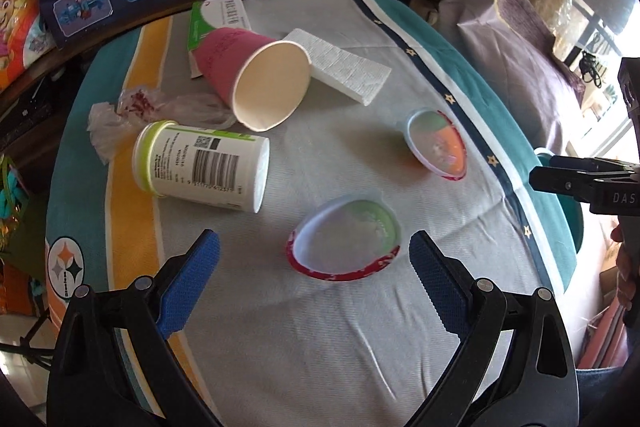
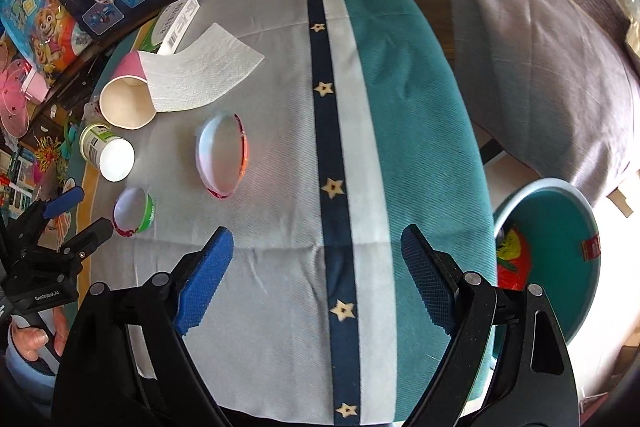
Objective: Collect trash
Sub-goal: 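Move both tools back over the table toward the round plastic lids, then grasp the red-rimmed clear lid with the left gripper while the right gripper grasps the orange-rimmed lid, then carry both lids over the teal bin and open both grippers to drop them, then move both tools back over the table toward the white tub and paper towel, then grasp the white tub with the left gripper while the right gripper grasps the white paper towel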
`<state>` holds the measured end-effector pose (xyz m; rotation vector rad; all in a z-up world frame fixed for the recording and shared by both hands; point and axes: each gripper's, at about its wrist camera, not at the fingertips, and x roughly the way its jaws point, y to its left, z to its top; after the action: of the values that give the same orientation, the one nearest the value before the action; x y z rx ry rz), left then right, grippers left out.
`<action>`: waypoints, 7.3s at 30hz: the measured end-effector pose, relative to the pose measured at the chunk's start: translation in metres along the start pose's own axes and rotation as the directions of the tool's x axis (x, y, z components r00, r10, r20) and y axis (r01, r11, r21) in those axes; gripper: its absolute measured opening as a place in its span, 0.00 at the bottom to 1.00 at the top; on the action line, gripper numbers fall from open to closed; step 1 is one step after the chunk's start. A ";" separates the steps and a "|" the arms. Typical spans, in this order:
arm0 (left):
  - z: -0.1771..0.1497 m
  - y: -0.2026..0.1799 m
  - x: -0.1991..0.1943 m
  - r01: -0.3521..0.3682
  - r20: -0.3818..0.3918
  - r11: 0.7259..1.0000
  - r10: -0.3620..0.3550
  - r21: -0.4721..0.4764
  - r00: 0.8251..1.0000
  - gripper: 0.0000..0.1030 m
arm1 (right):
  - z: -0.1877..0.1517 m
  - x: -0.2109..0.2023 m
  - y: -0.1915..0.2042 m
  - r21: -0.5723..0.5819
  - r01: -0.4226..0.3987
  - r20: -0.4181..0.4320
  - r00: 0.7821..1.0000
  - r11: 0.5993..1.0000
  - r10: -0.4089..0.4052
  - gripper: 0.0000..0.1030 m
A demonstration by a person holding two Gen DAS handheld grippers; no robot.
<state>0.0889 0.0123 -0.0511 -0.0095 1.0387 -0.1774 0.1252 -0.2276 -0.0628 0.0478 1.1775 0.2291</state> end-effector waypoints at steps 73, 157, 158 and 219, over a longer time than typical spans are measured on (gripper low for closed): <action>0.017 -0.157 0.008 0.070 0.008 0.933 -0.078 0.354 0.997 0.05 | -0.049 -0.037 -0.092 0.134 -0.012 0.071 0.997 0.991 0.002 0.04; 0.014 -0.293 0.034 0.171 -0.080 0.870 -0.151 0.462 0.985 0.93 | -0.120 -0.075 -0.220 0.394 0.121 0.018 0.990 0.911 -0.139 0.82; 0.014 -0.290 0.032 0.168 -0.075 0.873 -0.150 0.458 0.986 0.93 | -0.119 -0.075 -0.217 0.389 0.120 0.019 0.990 0.913 -0.138 0.82; 0.038 0.082 0.023 -0.042 0.014 0.938 0.050 -0.345 0.999 0.94 | 0.087 0.041 0.094 -0.180 -0.016 -0.064 0.998 0.984 0.005 0.82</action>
<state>0.1445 0.0864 -0.0588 -0.3048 1.0361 0.0494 0.2057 -0.1204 -0.0516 -0.1133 1.2155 0.3478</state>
